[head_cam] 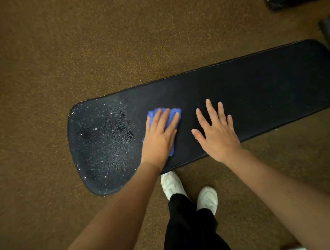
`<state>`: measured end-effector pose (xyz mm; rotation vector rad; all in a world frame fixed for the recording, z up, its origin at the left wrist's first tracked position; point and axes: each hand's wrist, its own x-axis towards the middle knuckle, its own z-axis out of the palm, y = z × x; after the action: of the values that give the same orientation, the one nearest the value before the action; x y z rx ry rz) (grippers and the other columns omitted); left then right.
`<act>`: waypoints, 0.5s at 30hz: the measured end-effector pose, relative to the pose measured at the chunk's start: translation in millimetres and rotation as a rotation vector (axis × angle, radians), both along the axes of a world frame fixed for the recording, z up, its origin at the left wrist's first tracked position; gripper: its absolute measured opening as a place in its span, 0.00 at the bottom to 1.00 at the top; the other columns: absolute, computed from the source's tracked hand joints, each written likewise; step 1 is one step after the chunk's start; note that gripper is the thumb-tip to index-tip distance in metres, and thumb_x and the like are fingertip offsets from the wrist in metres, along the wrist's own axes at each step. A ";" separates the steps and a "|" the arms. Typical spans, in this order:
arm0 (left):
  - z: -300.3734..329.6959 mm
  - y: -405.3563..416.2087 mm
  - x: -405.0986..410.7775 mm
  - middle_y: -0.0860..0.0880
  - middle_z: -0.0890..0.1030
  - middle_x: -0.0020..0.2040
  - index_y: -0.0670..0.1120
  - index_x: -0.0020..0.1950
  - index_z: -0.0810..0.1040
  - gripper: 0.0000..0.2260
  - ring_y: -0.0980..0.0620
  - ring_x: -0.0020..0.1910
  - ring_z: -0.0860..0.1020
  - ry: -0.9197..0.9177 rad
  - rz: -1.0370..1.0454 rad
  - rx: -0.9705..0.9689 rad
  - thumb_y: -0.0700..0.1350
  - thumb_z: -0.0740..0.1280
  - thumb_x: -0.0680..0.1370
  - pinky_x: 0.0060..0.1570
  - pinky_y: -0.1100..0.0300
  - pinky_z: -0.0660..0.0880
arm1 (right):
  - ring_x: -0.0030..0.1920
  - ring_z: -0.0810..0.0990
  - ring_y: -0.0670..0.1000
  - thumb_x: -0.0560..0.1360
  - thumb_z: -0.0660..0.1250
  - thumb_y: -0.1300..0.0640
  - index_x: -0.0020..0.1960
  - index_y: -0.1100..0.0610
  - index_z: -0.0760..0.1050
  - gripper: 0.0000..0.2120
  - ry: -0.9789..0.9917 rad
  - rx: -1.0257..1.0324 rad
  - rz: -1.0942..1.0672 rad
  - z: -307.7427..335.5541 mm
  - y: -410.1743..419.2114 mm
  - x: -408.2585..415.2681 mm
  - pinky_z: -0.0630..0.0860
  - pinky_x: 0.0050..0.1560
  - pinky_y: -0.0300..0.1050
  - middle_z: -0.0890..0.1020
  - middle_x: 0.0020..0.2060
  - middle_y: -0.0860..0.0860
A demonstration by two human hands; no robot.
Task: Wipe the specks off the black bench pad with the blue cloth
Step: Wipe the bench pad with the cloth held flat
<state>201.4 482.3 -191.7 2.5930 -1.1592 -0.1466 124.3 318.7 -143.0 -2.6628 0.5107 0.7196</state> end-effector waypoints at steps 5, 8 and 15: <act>-3.2 38.5 -19.5 0.41 0.71 0.68 0.48 0.71 0.64 0.19 0.42 0.69 0.63 -0.036 -0.179 -0.008 0.47 0.55 0.80 0.68 0.46 0.58 | 0.74 0.36 0.58 0.80 0.48 0.42 0.77 0.51 0.45 0.29 -0.024 -0.008 0.041 -0.8 1.6 -8.3 0.45 0.72 0.60 0.38 0.76 0.53; -5.9 27.6 -0.2 0.38 0.72 0.66 0.47 0.70 0.67 0.18 0.38 0.66 0.67 -0.044 -0.053 -0.012 0.45 0.57 0.79 0.66 0.42 0.64 | 0.74 0.36 0.58 0.80 0.48 0.42 0.77 0.52 0.44 0.30 -0.022 -0.007 0.076 -0.5 3.9 -14.3 0.44 0.73 0.59 0.38 0.76 0.53; -8.0 18.5 -42.2 0.39 0.69 0.68 0.45 0.71 0.65 0.22 0.37 0.69 0.64 -0.043 0.050 -0.036 0.42 0.61 0.77 0.66 0.38 0.62 | 0.74 0.36 0.59 0.80 0.48 0.43 0.77 0.52 0.45 0.29 -0.018 -0.014 0.028 -0.1 3.5 -22.0 0.45 0.73 0.58 0.38 0.76 0.54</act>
<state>159.2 500.8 -199.7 2.6033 -1.1009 -0.0588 102.2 322.2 -143.1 -2.6920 0.4762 0.7025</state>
